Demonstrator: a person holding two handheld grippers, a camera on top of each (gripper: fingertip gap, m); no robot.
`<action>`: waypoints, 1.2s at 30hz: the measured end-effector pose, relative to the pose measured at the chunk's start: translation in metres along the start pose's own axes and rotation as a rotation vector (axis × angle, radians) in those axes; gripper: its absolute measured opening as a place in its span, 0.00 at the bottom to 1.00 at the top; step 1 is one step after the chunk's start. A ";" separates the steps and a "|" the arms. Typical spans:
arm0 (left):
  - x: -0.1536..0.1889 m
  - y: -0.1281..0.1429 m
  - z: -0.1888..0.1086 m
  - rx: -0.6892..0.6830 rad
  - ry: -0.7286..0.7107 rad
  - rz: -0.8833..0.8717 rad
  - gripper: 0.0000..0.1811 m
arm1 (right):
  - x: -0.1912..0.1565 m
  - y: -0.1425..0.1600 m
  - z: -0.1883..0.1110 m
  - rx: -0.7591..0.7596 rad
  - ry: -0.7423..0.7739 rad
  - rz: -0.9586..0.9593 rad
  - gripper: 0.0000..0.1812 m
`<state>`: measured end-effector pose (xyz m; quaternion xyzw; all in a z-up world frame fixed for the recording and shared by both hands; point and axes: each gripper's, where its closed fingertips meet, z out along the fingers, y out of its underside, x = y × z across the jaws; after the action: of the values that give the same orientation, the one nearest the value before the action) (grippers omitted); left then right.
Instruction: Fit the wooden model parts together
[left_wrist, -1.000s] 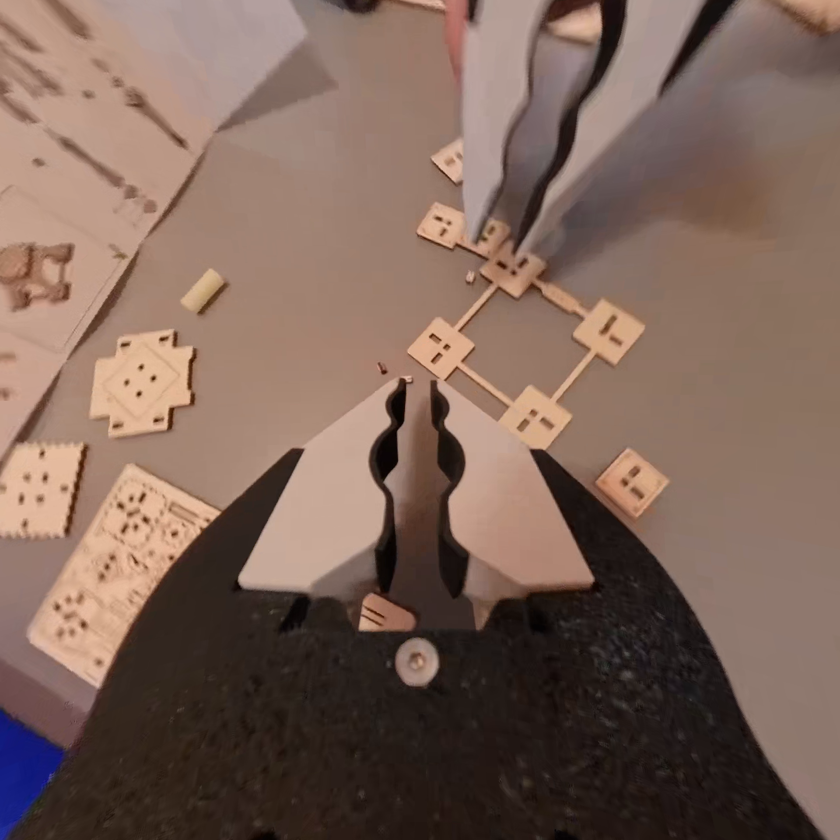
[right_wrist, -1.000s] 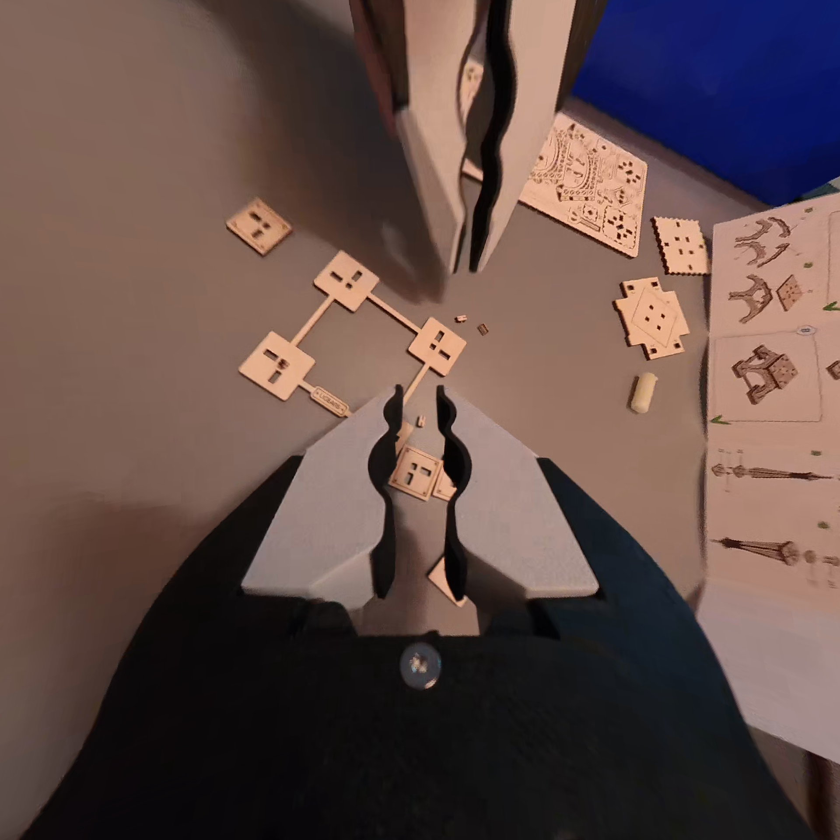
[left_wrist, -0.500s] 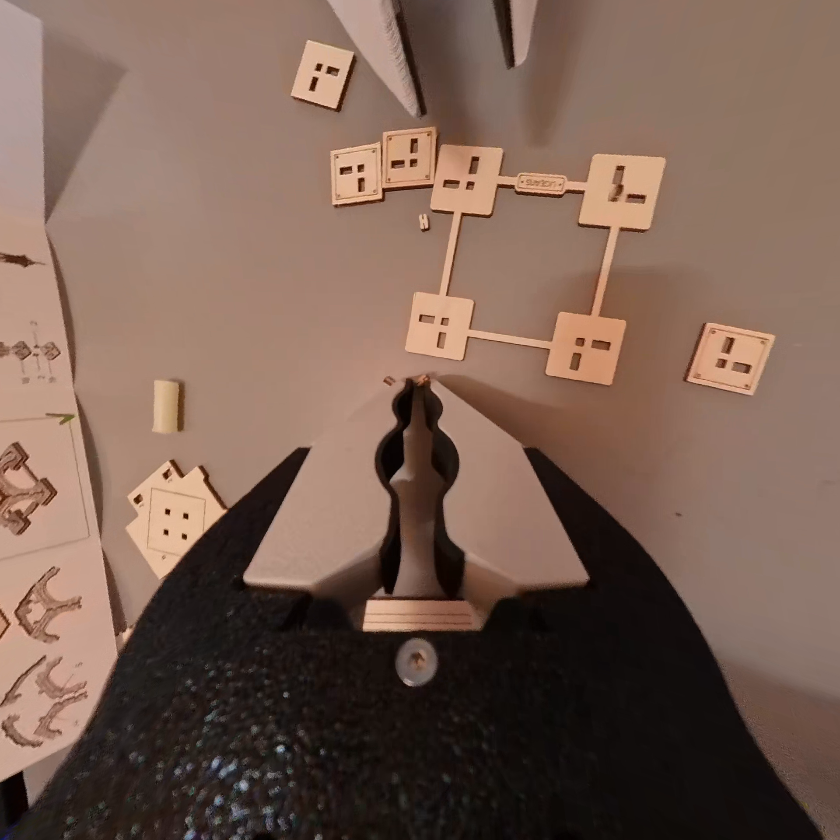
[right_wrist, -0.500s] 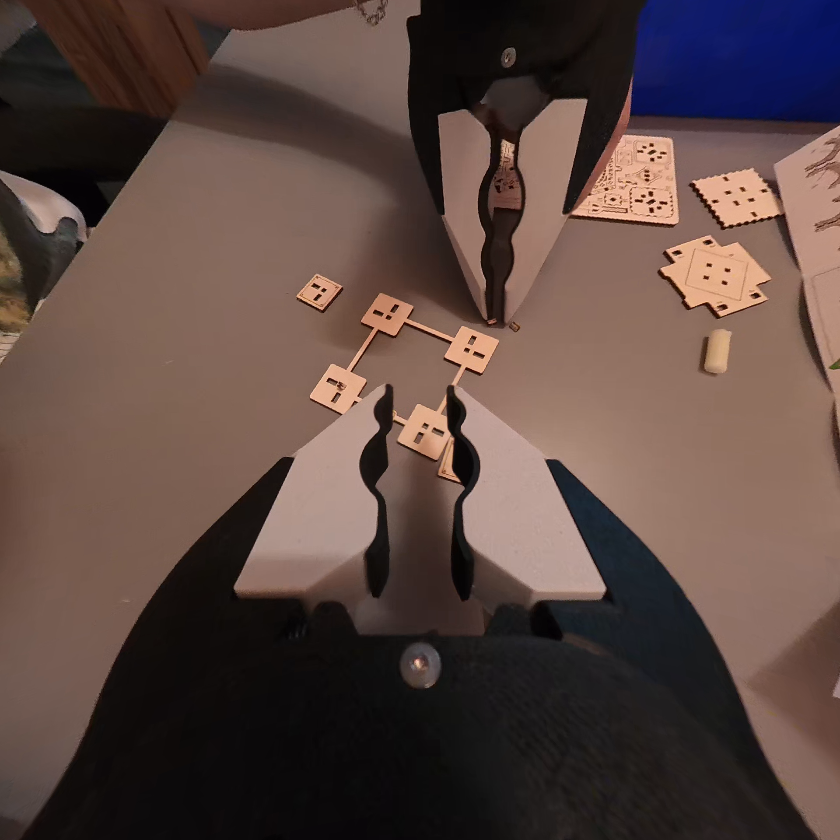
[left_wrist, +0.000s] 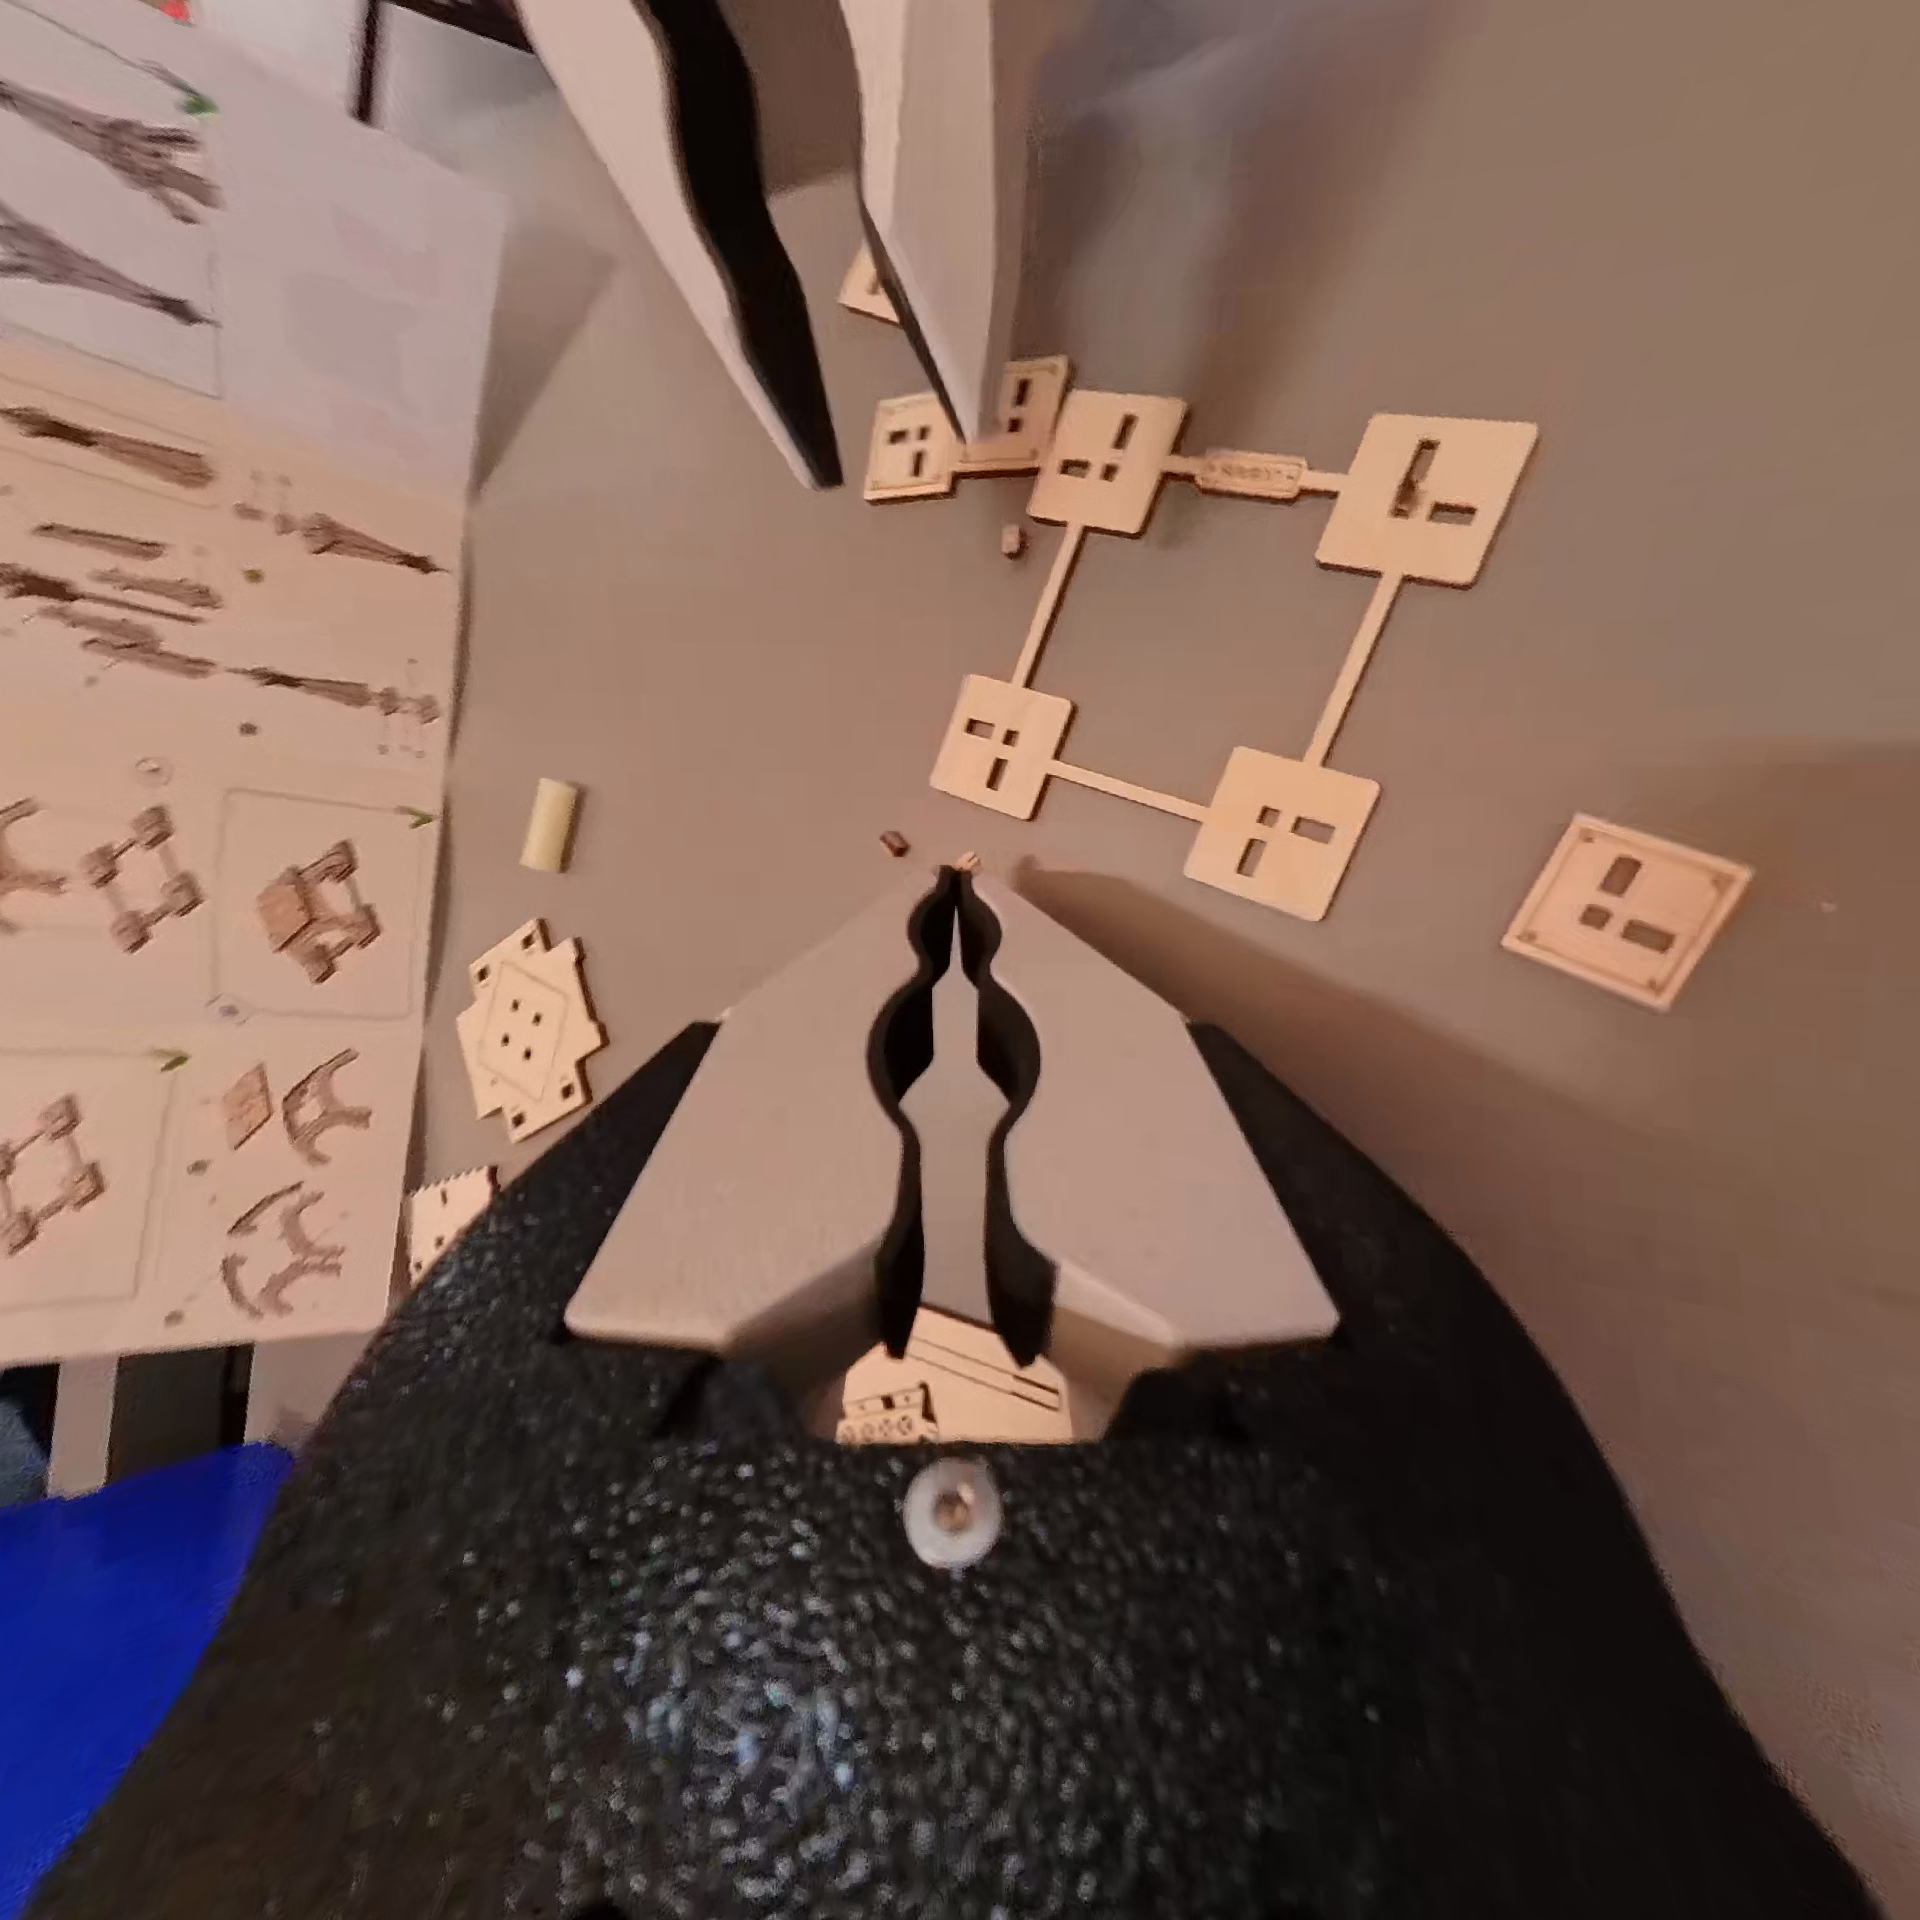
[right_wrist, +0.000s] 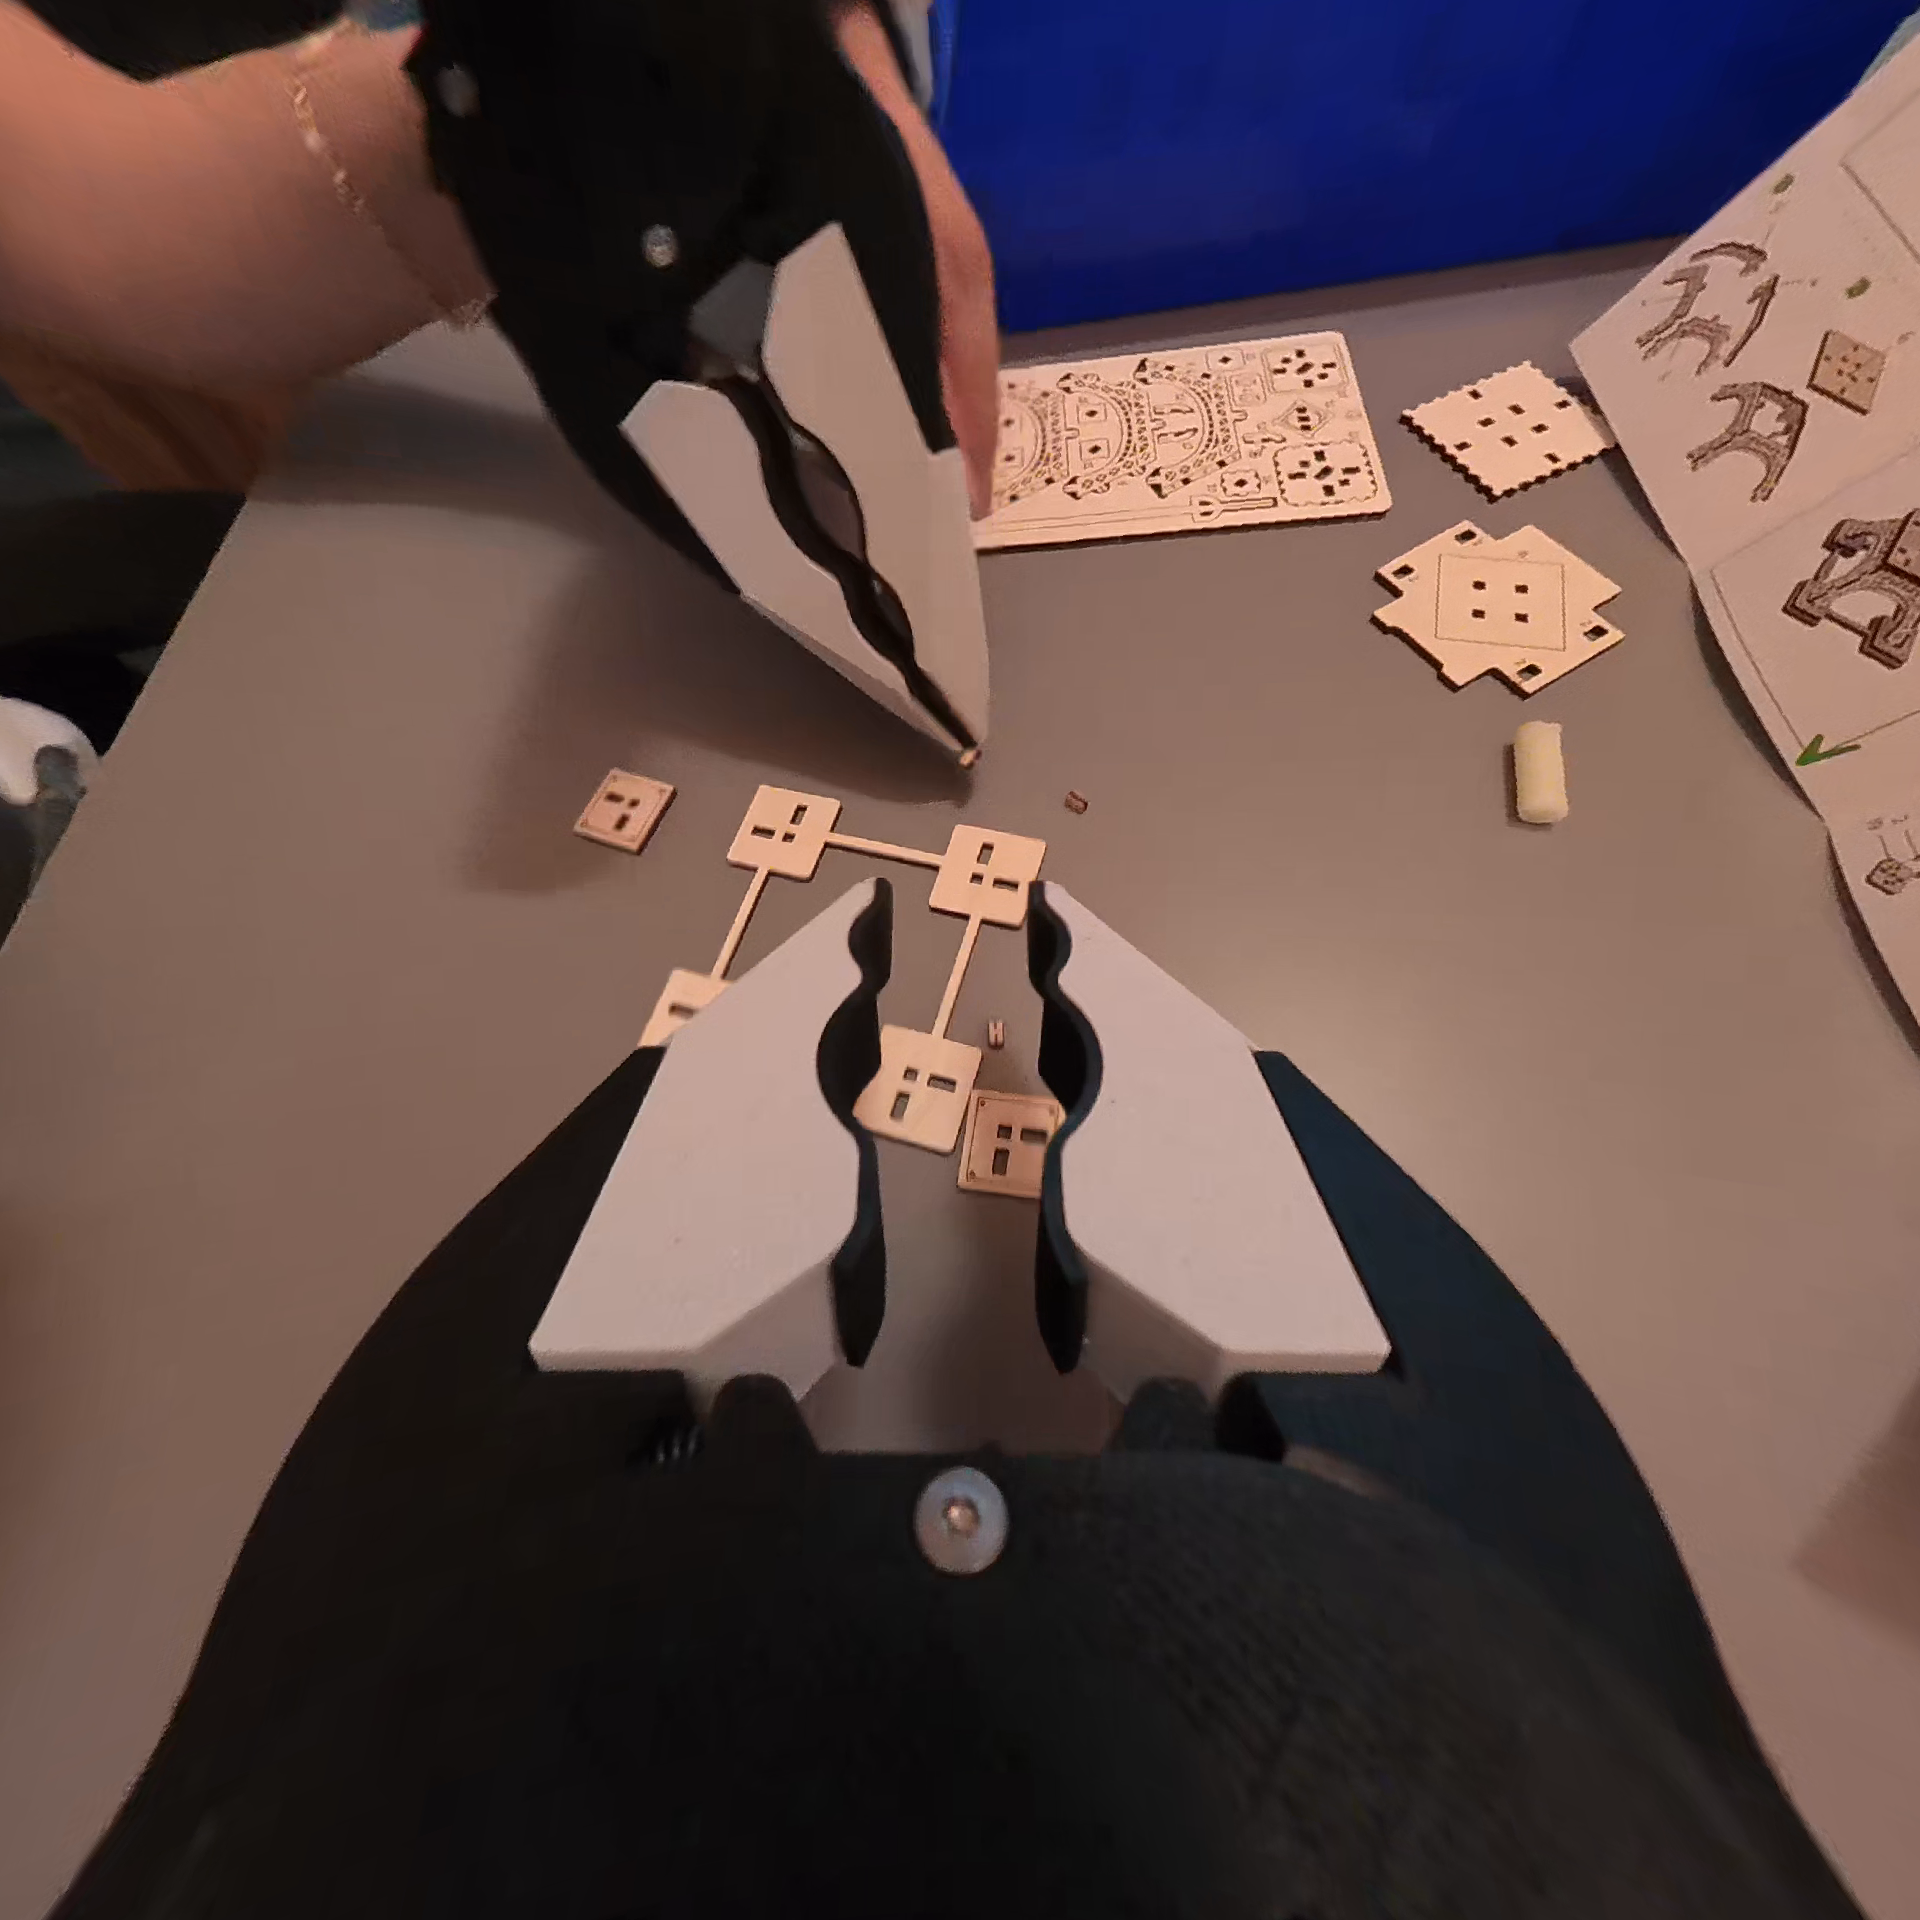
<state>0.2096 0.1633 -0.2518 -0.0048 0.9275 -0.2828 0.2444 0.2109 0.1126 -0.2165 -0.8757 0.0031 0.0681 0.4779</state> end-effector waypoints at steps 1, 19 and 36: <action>0.000 -0.002 -0.003 0.002 -0.029 -0.034 0.00 | 0.000 -0.003 0.003 0.020 0.007 0.025 0.13; -0.004 -0.099 -0.061 0.311 -0.439 -0.141 0.00 | -0.048 -0.053 -0.032 0.692 -0.041 0.565 0.07; -0.004 -0.112 -0.062 0.394 -0.349 -0.280 0.04 | -0.046 -0.056 -0.049 0.844 -0.156 0.663 0.00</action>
<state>0.1699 0.1023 -0.1462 -0.1338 0.7889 -0.4834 0.3551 0.1747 0.0989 -0.1376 -0.5521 0.2708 0.2730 0.7398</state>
